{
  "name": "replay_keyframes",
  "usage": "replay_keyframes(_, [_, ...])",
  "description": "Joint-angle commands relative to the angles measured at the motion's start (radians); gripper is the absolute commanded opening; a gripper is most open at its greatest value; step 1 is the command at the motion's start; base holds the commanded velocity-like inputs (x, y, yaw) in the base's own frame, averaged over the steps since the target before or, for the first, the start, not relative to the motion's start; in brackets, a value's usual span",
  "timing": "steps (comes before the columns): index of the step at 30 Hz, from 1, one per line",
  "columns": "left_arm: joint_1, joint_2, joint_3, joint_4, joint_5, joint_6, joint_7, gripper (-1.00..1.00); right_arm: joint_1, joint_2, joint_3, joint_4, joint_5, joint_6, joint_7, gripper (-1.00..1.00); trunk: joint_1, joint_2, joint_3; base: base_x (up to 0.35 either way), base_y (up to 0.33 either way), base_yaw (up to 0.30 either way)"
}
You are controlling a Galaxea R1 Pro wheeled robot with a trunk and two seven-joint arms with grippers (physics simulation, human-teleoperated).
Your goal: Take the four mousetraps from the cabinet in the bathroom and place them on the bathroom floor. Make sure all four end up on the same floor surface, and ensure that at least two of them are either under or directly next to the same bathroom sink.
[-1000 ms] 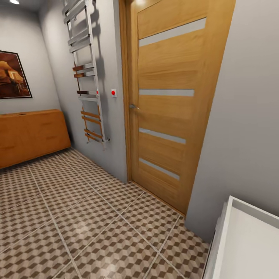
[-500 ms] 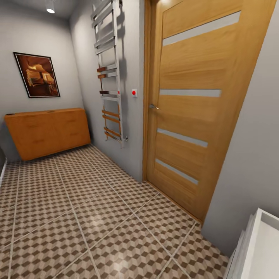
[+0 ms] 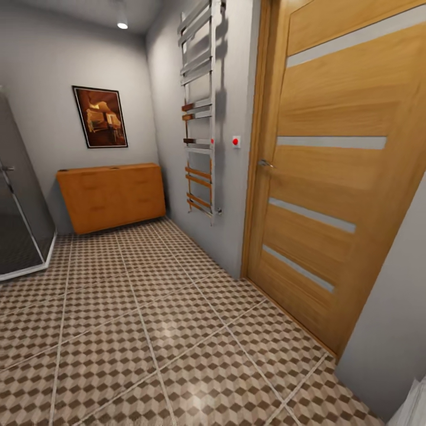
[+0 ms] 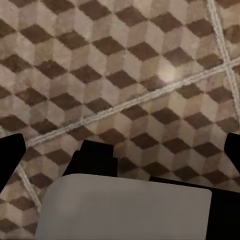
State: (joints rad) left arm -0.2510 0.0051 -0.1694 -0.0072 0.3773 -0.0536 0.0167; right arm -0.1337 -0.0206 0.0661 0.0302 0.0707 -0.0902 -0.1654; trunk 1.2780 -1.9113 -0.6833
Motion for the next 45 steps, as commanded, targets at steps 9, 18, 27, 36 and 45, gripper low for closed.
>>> replay_keyframes(9, [-0.001, -0.004, -0.007, 0.002, 0.009, -0.001, -0.005, 1.0, -0.001, 0.001, 0.006, 0.003, 0.007, -0.003, -0.005, 1.0, 0.0, 0.0, -0.001, 0.0, 0.0, 0.3])
replay_keyframes(18, [-0.001, -0.006, -0.007, 0.003, 0.009, -0.001, -0.006, 1.0, -0.001, 0.002, 0.006, 0.003, 0.007, -0.003, -0.005, 1.0, 0.0, 0.0, -0.001, 0.0, 0.0, 0.3])
replay_keyframes(27, [-0.001, -0.007, -0.007, 0.003, 0.009, 0.0, -0.006, 1.0, -0.001, 0.002, 0.006, 0.003, 0.007, -0.004, -0.005, 1.0, 0.0, 0.0, -0.001, 0.0, 0.0, 0.3])
replay_keyframes(36, [-0.001, -0.007, -0.007, 0.003, 0.009, 0.0, -0.006, 1.0, -0.001, 0.002, 0.006, 0.003, 0.008, -0.005, -0.005, 1.0, 0.0, 0.0, -0.001, 0.0, 0.0, 0.3])
replay_keyframes(45, [-0.001, -0.005, -0.007, 0.003, 0.009, 0.002, -0.004, 1.0, -0.001, 0.002, 0.006, 0.002, 0.007, -0.002, -0.006, 1.0, 0.0, 0.0, -0.001, 0.171, 0.0, 0.118])
